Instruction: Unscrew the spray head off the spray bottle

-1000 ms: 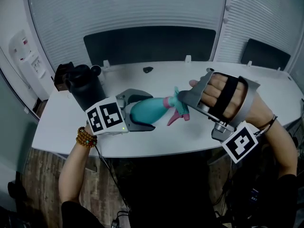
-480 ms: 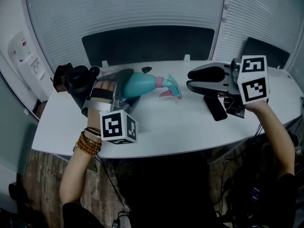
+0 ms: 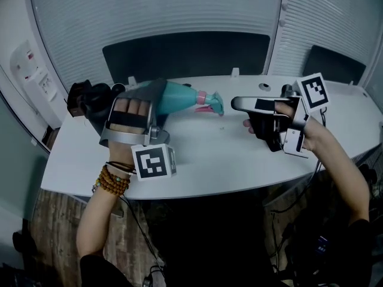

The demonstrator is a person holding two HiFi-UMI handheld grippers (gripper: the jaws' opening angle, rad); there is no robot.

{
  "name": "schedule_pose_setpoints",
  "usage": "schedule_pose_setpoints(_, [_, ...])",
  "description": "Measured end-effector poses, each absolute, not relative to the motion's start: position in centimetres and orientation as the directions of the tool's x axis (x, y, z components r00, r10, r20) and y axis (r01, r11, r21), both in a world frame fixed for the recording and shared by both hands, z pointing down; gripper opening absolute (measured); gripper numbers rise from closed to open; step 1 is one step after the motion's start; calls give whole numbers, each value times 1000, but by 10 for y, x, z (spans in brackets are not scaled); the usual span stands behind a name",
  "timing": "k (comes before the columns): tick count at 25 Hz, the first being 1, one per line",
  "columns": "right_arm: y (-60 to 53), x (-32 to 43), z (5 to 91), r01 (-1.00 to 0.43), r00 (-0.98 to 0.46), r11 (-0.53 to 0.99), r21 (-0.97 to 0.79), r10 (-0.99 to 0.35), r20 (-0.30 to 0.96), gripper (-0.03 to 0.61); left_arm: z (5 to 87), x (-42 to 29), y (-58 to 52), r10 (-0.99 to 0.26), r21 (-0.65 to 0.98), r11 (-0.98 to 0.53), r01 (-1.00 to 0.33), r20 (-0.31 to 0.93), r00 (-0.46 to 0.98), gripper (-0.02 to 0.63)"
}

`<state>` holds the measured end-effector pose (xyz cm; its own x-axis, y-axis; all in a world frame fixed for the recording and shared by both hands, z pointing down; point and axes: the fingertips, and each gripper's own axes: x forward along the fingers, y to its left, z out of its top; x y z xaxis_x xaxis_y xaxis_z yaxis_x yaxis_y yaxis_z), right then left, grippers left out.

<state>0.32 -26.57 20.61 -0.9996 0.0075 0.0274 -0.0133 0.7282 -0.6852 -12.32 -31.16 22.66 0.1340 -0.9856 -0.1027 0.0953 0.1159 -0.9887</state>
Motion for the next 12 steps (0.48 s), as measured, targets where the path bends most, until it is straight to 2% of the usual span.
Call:
schedule_pose_setpoints(3, [-275, 6, 206, 122, -984, 535, -836, -43, -172, 109, 210, -121, -308, -972, -979, 191, 72, -178, 153, 405])
schedule_pose_setpoints(7, [-264, 1, 209, 259, -952, 468, -845, -23, -305, 109, 203, -116, -309, -959, -961, 254, 113, -234, 160, 405])
schedule_pose_setpoints(12, [-263, 3, 221, 403, -883, 378, -833, -79, -463, 126, 194, -110, -300, -920, -929, 353, 113, -323, 220, 405])
